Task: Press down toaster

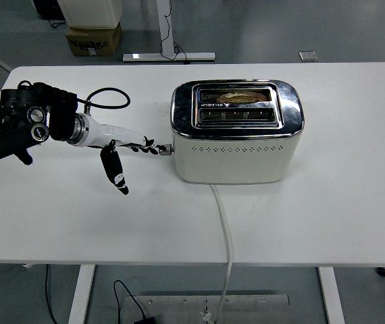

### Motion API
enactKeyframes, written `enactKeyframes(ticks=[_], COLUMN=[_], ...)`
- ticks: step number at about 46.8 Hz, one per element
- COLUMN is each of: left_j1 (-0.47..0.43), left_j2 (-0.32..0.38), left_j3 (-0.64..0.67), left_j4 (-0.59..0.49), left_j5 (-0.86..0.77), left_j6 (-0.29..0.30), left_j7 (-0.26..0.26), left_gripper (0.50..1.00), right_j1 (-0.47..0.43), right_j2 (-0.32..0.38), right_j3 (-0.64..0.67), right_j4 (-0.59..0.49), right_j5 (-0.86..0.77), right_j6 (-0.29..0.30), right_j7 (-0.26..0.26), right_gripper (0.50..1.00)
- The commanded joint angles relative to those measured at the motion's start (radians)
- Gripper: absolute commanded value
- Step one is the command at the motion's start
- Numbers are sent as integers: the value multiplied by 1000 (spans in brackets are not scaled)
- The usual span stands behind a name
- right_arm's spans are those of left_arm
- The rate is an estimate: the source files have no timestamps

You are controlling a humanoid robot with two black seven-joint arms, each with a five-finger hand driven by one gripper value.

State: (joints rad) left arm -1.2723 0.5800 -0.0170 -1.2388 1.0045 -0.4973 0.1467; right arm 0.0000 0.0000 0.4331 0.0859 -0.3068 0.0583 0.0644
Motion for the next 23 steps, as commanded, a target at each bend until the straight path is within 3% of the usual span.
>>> enactKeyframes(ticks=[1, 23], left_j1=[7, 19], left_j2=[4, 47], left_j3=[0, 0], left_j4=[1, 1], left_j5=[2, 2], left_j6=[-1, -3], left_j7=[1, 1], left_gripper=[1000, 1000], right_j1=[0, 0], right_j2=[0, 0], right_j3=[0, -1], right_j4=[0, 0], right_j5=[0, 0], right_j6=[0, 0], right_j7=[0, 0], right_gripper=[1000, 998])
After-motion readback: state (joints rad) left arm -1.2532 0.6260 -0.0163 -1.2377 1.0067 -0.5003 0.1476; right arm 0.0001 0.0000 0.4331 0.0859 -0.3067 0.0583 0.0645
